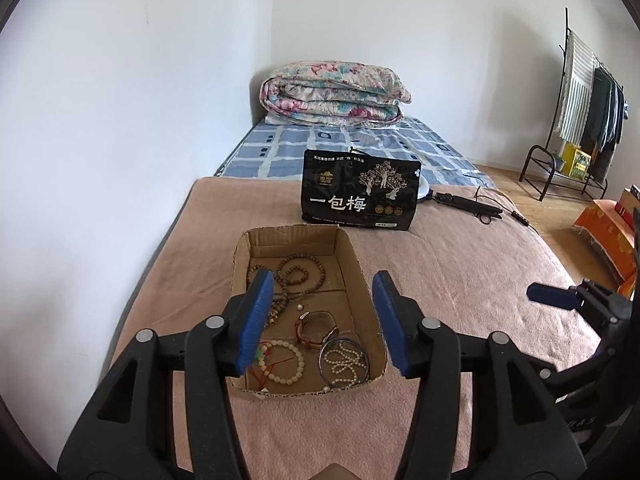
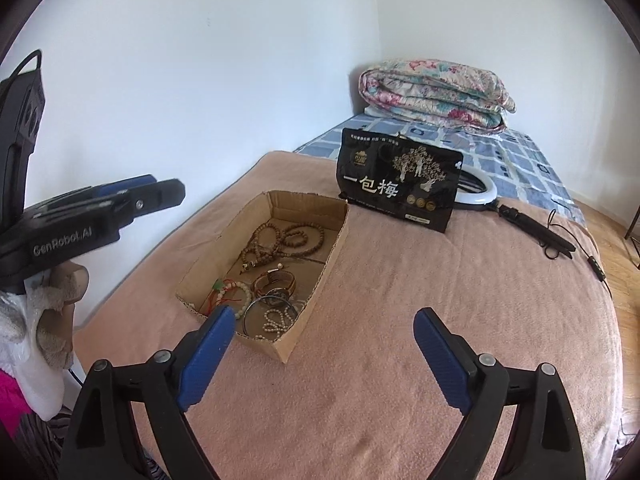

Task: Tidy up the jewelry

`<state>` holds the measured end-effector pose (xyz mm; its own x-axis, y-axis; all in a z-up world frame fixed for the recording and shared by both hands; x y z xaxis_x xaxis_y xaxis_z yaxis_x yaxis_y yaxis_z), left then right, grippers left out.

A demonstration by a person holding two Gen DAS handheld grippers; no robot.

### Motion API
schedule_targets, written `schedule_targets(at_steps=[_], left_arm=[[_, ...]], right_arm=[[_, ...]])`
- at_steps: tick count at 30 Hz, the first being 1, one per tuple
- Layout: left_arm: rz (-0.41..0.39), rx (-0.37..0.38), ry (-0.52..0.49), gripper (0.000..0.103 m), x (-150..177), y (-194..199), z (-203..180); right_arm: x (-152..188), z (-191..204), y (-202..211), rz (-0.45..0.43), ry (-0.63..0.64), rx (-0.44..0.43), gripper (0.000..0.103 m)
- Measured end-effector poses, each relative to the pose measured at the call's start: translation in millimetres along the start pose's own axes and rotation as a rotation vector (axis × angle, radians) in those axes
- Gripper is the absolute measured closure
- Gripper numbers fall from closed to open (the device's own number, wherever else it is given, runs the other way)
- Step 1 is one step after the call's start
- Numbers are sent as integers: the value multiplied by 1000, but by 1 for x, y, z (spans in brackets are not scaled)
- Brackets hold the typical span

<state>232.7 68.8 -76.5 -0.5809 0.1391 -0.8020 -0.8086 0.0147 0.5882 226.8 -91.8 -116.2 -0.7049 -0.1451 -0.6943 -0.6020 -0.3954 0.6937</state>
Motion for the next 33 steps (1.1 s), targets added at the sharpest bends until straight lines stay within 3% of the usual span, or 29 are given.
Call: schedule_targets(at_steps=[6,9,10,14,22,33], left_arm=[[10,-5,3,43,9,11,-5],[-6,-19,3,29,9,18,-6],[-13,-23,3,27,9,20,-6],[-33,-46,-21,25,5,28,-10],[-62,-45,-57,7,-1,39,-24],[-78,-80,-75,2,-6,51,-34]], right_arm=[[-1,-5,16,-33,-9,13,7],[-1,-11,22,-46,-20,29,6],[-1,-14,23,-53,-22,42,0],[-2,-22,30,-78,-33,63,0],[-8,-37,39,-120,-80,81,0],[-8,-35,39,-123,-67,82,0]])
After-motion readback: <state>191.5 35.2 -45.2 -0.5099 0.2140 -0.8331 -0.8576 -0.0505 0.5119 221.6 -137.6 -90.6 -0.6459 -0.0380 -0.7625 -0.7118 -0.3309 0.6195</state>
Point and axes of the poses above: each gripper's, at about its wrist camera, not at the fingertips, and y roughly against the way its jaws point, z to its left, x to its underside, the point moved 9 cm from there along -y, roughly the way its jaws point, and after that the axes turned 11 degrees about -y, right-handed, at the moved point
